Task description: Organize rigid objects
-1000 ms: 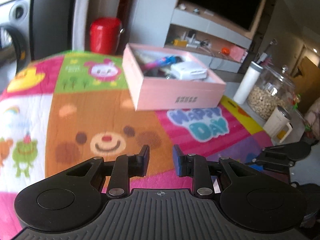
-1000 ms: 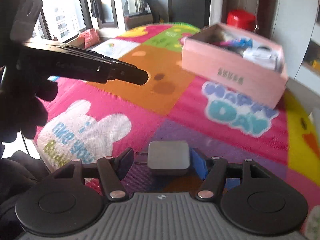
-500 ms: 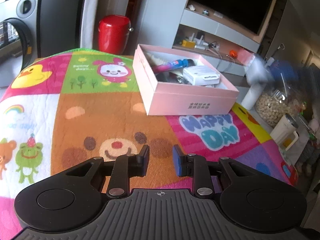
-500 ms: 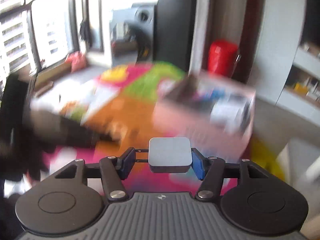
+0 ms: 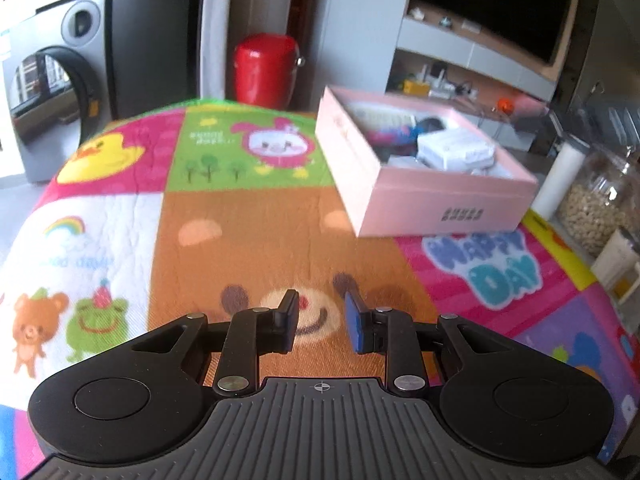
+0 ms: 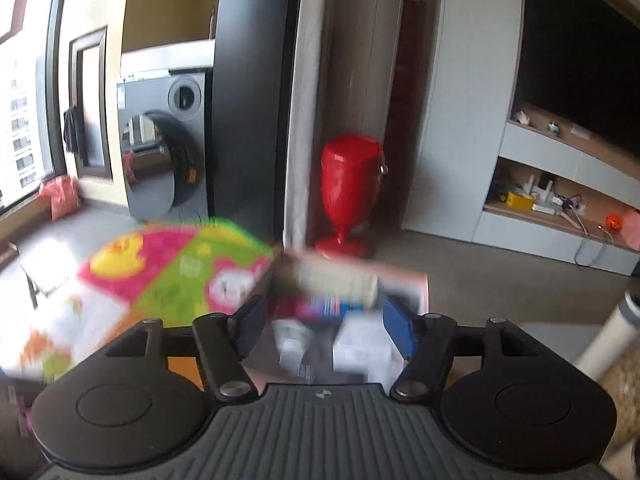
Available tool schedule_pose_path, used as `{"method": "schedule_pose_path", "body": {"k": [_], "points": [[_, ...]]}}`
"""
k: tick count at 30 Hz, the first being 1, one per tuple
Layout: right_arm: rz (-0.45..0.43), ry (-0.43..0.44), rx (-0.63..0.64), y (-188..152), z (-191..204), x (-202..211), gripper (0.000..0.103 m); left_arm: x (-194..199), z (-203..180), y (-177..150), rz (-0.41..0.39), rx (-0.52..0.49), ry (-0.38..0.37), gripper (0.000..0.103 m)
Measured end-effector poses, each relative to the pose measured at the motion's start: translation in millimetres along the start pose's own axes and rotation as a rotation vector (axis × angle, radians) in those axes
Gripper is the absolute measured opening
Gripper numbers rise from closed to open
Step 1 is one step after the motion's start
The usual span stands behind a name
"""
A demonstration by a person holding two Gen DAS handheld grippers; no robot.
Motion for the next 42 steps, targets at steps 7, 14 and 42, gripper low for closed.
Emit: {"method": "schedule_pose_path", "body": {"k": [7,14,42], "points": [[0.204,-0.048,-0.083,-99.1,-8.9,-18.6,0.066,-23.8,-25.3,-9.1,0.038,-0.099,0.040,0.059],[0.248,-0.075,-0.176,-125.4,-14.7,-30.3,0.077,-41.9,-43.5,-16.0,0.021,-0.129,0.038,0.098],[0.201,-0.108,-0.191,-132.8,-7.8,-35.7,0.103,-41.6,-32.0,-11.1,-0.055,-0.044,0.158,0.096]]}}
Point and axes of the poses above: each gripper's, at about its wrist camera, not at the fingertips, and x roughly against the way its jaws point, z to its left, y to its top, the point moved 4 cm from there along -x, roughly the way its jaws point, and after that the axes turned 14 degrees about -y, right-handed, at the moved point
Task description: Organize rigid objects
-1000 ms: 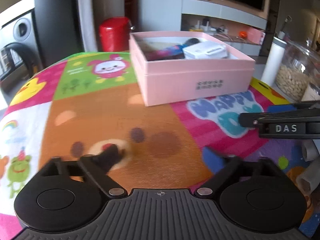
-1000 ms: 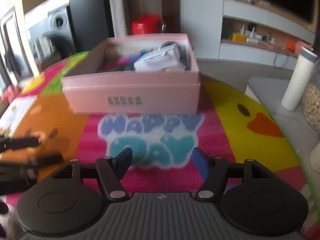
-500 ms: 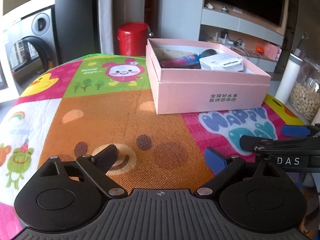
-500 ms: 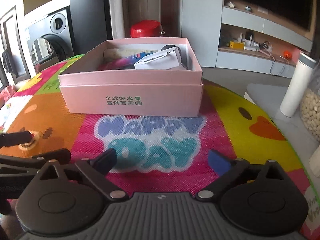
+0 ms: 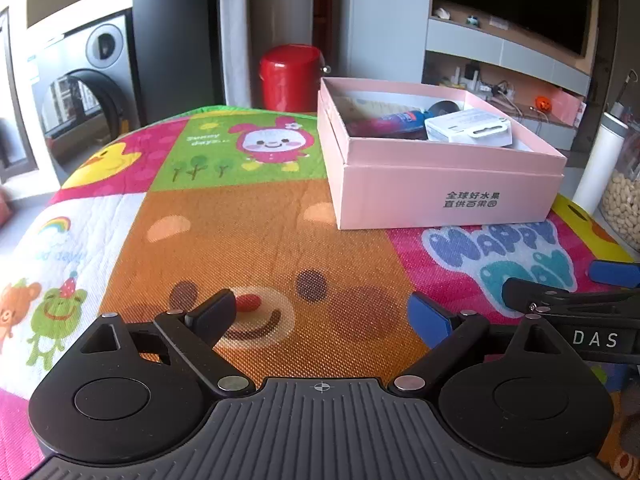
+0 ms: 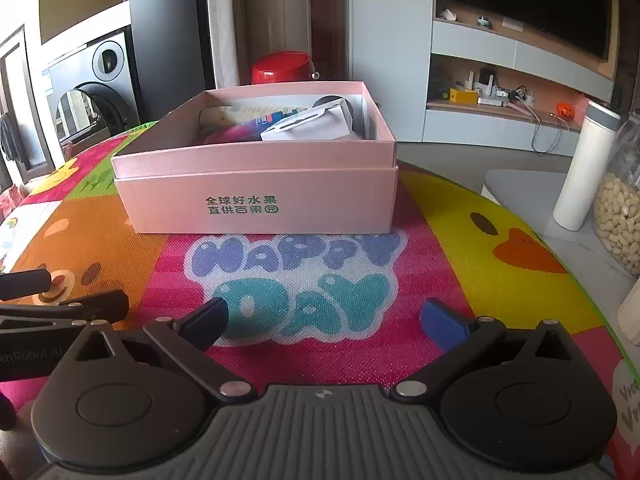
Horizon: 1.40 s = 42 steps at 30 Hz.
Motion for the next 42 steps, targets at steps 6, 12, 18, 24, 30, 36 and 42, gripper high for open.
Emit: {"method": "schedule_pose_path", "body": {"k": [6,12,18,24,30,36,42], "points": [[-0.001,0.001,0.000,0.1,-0.2,0.0,0.103,-0.2,-0.5,-1.0,-0.002,-0.026,-0.003,0.096],[-0.001,-0.004,0.002,-0.2,-0.1,-0.2,0.103,-0.7,2.1,0.5,0.000,-0.030,-0.012,0.097],[-0.002,-0.004,0.003,-0.2,0.3,-0.2,0.103,-2.2,2.4,0.4,-0.002,-0.021,-0.001,0.096],[-0.003,-0.006,0.004,-0.3,1.6,-0.7,0.103,-0.1,2.6,-1.0,-0.013,-0.015,0.007,0.093],[-0.003,-0.007,0.005,-0.3,1.0,-1.0,0.103,-0.1,2.9,-1.0,-0.014,-0.017,0.009,0.093],[-0.003,-0.007,0.005,-0.2,1.0,-0.9,0.103,-0.1,2.9,-1.1,-0.013,-0.018,0.010,0.093],[-0.003,-0.007,0.005,-0.2,1.0,-0.8,0.103,0.7,3.6,-1.0,-0.016,-0.016,0.007,0.093]]}}
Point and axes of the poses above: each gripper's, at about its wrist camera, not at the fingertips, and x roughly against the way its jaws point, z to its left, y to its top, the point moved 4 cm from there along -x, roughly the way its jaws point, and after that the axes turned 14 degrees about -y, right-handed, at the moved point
